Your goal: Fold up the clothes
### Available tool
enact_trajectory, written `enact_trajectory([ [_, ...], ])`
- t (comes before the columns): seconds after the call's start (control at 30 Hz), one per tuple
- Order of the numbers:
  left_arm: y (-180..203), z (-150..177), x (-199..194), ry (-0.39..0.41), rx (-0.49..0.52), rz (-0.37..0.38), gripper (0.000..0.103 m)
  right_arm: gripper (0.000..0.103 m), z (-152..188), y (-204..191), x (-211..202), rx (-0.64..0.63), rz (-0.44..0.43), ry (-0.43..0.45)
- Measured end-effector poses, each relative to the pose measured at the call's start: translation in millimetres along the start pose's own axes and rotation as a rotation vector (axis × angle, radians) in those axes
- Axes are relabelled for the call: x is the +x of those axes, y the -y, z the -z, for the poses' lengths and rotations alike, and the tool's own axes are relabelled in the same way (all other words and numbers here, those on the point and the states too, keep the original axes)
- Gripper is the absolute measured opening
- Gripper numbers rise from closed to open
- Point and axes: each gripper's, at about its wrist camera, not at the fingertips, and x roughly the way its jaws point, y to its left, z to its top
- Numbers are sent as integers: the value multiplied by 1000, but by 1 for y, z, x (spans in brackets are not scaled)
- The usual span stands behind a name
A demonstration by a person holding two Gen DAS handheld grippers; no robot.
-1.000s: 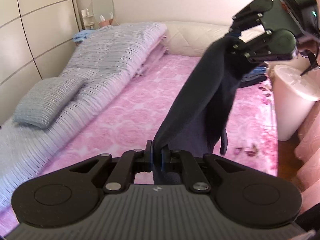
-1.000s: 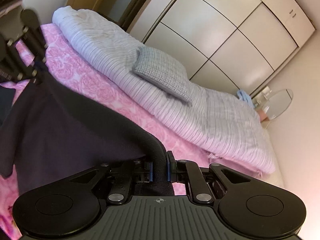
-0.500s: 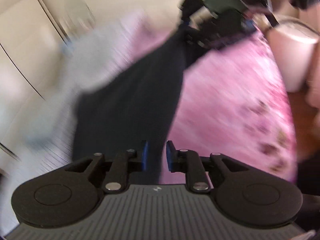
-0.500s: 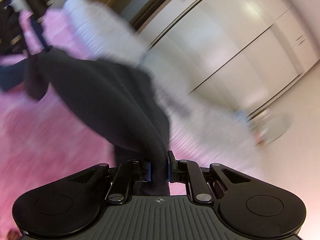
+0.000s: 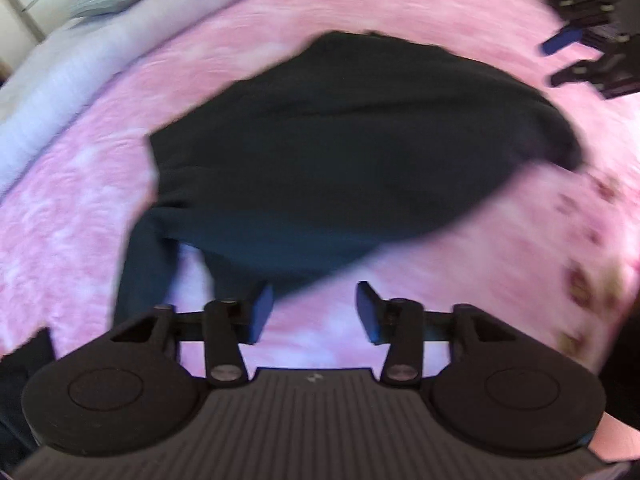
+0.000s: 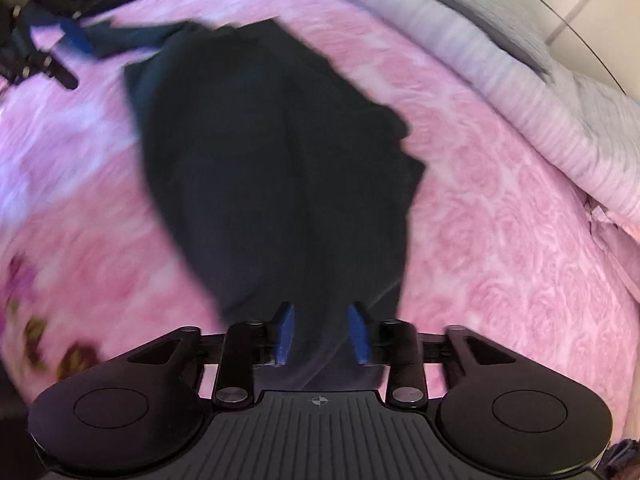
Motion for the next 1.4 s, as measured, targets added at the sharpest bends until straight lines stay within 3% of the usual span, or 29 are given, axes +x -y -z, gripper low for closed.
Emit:
enact_trajectory([
  [0.07, -27, -17, 20, 2, -14, -42, 47, 51, -14, 22, 12, 37, -3, 21],
  [0.17, -62, -51, 42, 30, -19, -52, 48, 53, -34, 42, 54, 84, -3, 13],
  [0.27, -77, -86, 69, 62, 55, -41, 48, 54, -47, 61, 84, 171, -6, -26],
  [0.4, -69, -119, 88, 116, 101, 33, 48, 54, -44, 81, 118, 327, -100, -61],
  [0.53, -46, -131, 88, 150, 58, 128, 48, 53, -27, 96, 144, 438, -208, -97],
  [0.6, -36, -131, 86, 142, 13, 169, 48, 24, -23, 97, 139, 475, -230, -87],
  [0.67, -27, -130, 80, 130, -50, 206, 48, 10, -22, 95, 129, 479, -233, -69],
  [0.8, -15, -125, 61, 84, -235, 272, 48, 6, -29, 63, 78, 337, -252, 24],
  [0.97, 8, -116, 34, 42, -481, 366, 54, 6, -20, -14, 28, 6, -286, 109],
  [1.1, 46, -110, 25, 9, -578, 443, 61, 6, 0, -52, 15, -95, -356, 154],
  [1.27, 92, -107, 40, -78, -607, 445, 63, 6, 21, -64, 1, -168, -389, 231],
  [1.37, 110, -103, 55, -150, -593, 375, 39, 6, 33, -68, -4, -217, -409, 256],
  [1.4, 114, -99, 59, -172, -591, 367, 19, 6, 36, -68, -5, -220, -426, 255],
])
